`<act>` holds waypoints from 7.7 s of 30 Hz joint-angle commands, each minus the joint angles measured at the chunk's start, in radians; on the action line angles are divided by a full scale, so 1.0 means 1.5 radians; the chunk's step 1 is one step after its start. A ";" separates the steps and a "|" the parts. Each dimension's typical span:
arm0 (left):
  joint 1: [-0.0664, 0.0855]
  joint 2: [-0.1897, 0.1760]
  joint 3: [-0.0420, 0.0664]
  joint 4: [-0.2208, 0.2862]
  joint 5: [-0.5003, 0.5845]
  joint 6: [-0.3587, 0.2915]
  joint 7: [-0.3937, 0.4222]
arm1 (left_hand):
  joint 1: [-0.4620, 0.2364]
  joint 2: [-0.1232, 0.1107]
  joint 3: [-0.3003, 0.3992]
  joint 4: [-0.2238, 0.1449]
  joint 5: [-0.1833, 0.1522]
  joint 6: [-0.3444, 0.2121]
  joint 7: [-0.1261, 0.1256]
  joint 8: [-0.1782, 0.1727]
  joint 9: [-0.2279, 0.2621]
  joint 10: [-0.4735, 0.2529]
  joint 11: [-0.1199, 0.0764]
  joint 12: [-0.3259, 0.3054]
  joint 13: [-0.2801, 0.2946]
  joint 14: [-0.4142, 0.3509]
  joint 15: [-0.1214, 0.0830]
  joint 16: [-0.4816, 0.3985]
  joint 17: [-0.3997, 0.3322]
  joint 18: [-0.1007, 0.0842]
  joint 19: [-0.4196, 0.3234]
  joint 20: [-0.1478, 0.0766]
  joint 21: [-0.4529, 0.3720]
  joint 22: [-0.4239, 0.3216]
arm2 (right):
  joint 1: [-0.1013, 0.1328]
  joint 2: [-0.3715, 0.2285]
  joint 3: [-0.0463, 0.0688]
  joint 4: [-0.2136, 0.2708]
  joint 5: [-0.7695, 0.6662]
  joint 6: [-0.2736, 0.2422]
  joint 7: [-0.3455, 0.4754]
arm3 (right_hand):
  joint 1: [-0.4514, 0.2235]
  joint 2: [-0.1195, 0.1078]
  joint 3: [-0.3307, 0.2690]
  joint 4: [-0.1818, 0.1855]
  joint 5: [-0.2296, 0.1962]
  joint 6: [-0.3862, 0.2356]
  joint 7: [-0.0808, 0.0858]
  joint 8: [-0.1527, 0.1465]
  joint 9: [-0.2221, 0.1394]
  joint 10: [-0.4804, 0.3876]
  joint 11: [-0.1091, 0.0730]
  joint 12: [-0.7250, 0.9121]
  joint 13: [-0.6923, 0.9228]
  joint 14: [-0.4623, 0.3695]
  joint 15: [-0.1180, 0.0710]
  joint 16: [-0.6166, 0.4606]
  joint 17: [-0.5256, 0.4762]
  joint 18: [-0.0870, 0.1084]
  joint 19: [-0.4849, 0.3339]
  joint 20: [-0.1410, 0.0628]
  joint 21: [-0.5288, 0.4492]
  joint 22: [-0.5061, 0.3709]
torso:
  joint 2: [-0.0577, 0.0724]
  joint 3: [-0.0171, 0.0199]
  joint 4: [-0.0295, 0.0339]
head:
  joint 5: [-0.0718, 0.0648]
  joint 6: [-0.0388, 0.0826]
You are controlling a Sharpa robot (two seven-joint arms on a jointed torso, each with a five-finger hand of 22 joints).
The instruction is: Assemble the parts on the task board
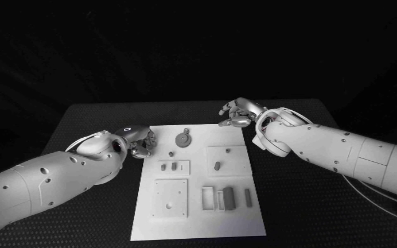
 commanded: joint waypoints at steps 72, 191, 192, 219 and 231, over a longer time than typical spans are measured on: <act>0.005 -0.107 0.021 0.067 0.718 -0.065 0.231 | -0.082 0.040 -0.038 0.002 -0.001 0.020 -0.007 0.030 0.009 0.017 0.014 0.013 0.018 -0.154 0.027 -0.246 -0.087 -0.009 -0.194 0.039 -0.146 -0.110 | -0.046 -0.054 -0.062 0.086 -0.392 0.007 -0.013 | 0.103 0.003 0.020 -0.014 -0.001 0.064 0.001 0.056 -0.009 0.063 0.037 -0.587 -0.497 0.118 0.032 -0.167 -0.080 0.009 0.062 0.002 -0.066 -0.038 | 0.000 -0.0012 0.0024 | -0.007 0.004; 0.003 -0.110 0.020 0.056 0.710 -0.045 0.220 | -0.076 0.045 -0.042 0.002 -0.001 0.016 -0.005 0.029 0.006 0.013 0.016 0.008 0.018 -0.144 0.025 -0.251 -0.079 -0.013 -0.185 0.032 -0.142 -0.121 | -0.068 -0.024 -0.065 0.057 -0.480 0.043 -0.066 | 0.130 0.049 0.019 -0.024 -0.001 0.161 -0.038 0.095 0.008 0.198 -0.013 -0.586 -0.465 0.164 -0.016 -0.077 -0.034 0.009 0.129 -0.042 -0.009 0.012 | 0.000 -0.0004 0.0018 | -0.004 -0.014; 0.003 -0.110 0.020 0.056 0.710 -0.045 0.220 | -0.076 0.044 -0.042 0.002 -0.001 0.016 -0.005 0.029 0.006 0.013 0.016 0.008 0.018 -0.144 0.025 -0.251 -0.079 -0.013 -0.185 0.032 -0.142 -0.121 | -0.068 -0.024 -0.064 0.058 -0.481 0.041 -0.066 | 0.130 0.048 0.019 -0.024 -0.001 0.161 -0.038 0.095 0.008 0.199 -0.013 -0.586 -0.464 0.164 -0.016 -0.077 -0.034 0.009 0.129 -0.043 -0.009 0.012 | 0.000 -0.0003 0.0016 | -0.004 -0.014; 0.003 -0.109 0.020 0.053 0.710 -0.048 0.222 | -0.076 0.044 -0.043 0.002 -0.001 0.016 -0.005 0.029 0.006 0.013 0.016 0.007 0.018 -0.143 0.025 -0.251 -0.077 -0.014 -0.183 0.031 -0.142 -0.122 | -0.061 -0.037 -0.033 0.088 -0.482 0.027 -0.068 | 0.129 0.046 0.019 -0.023 -0.001 0.165 -0.039 0.096 0.011 0.204 -0.015 -0.587 -0.461 0.167 -0.019 -0.074 -0.032 0.009 0.134 -0.045 -0.007 0.014 | 0.000 -0.0003 0.0009 | -0.004 -0.013; 0.002 -0.108 0.020 0.054 0.712 -0.048 0.222 | -0.076 0.044 -0.044 0.002 -0.001 0.015 -0.005 0.029 0.006 0.012 0.016 0.007 0.018 -0.143 0.025 -0.251 -0.077 -0.014 -0.183 0.031 -0.143 -0.123 | -0.059 -0.041 -0.024 0.093 -0.481 0.015 -0.067 | 0.129 0.045 0.019 -0.023 -0.001 0.165 -0.040 0.097 0.012 0.205 -0.015 -0.587 -0.460 0.167 -0.019 -0.073 -0.032 0.009 0.134 -0.045 -0.007 0.014 | 0.000 -0.0003 0.0012 | -0.006 -0.011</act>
